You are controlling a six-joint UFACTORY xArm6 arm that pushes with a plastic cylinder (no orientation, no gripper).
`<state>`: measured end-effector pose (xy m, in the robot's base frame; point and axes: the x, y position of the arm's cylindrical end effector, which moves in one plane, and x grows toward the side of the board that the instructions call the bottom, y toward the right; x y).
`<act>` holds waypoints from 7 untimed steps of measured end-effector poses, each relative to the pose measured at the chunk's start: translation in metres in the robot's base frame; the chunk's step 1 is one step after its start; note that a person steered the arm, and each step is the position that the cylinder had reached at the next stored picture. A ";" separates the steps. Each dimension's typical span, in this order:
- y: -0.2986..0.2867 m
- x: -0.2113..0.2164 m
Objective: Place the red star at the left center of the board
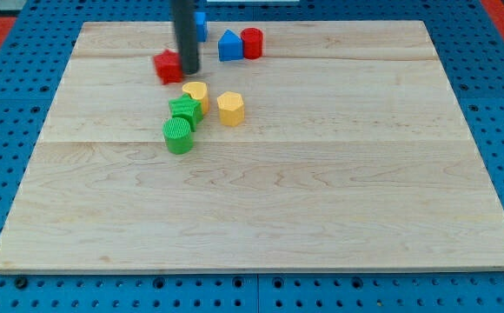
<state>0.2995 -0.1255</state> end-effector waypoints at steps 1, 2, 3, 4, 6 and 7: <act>-0.010 -0.027; -0.057 -0.029; -0.096 0.020; -0.092 0.022; -0.148 0.006; -0.096 0.027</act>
